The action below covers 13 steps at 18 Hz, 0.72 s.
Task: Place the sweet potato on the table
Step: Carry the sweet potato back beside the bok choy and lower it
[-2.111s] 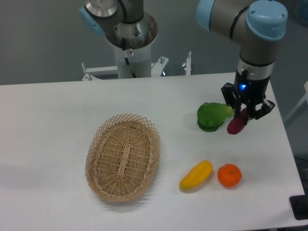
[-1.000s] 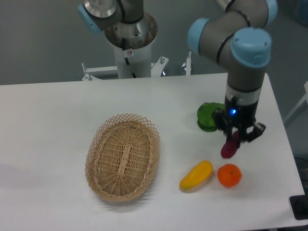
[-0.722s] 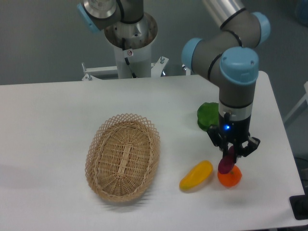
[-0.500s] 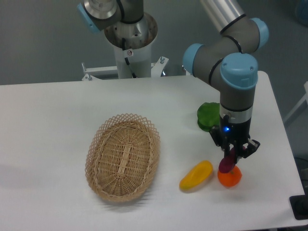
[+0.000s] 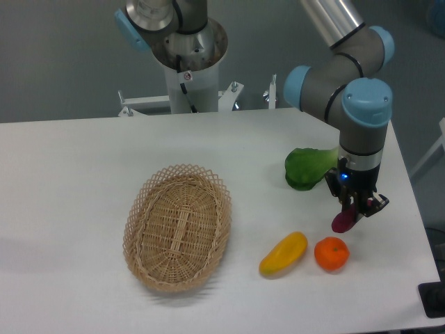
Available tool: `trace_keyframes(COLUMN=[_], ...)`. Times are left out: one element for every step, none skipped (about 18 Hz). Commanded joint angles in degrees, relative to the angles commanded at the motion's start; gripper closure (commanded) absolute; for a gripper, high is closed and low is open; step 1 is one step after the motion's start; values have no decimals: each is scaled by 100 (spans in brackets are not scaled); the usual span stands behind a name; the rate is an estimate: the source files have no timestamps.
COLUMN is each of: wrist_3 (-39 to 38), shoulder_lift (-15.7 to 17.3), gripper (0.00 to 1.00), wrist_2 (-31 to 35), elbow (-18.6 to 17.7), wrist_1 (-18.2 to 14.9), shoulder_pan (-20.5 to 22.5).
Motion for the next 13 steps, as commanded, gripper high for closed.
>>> trace_keyframes(wrist_3=[88, 141, 142, 142, 151, 142, 133, 133, 133, 133, 133, 107, 63], shoulder_lift=[-9, -35, -87, -105, -105, -114, -140, -158, -167, -176, -176, -176, -184], gripper=[72, 71, 72, 72, 73, 73, 73, 73, 73, 73, 73, 73, 72], wrist_2=[-17, -18, -18, -18, -18, -18, -18, -18, -18, -18, -18, -18, -18], elbow=[-26, -79, -88, -97, -210, -290, -290, -282, -290, -325, -352, -352, -395], wrist_1=[9, 26, 35, 18, 18, 35, 35, 35, 35, 44, 44, 36, 44], shoulder_pan=[88, 115, 115, 115, 115, 124, 115, 115, 115, 115, 115, 106, 98])
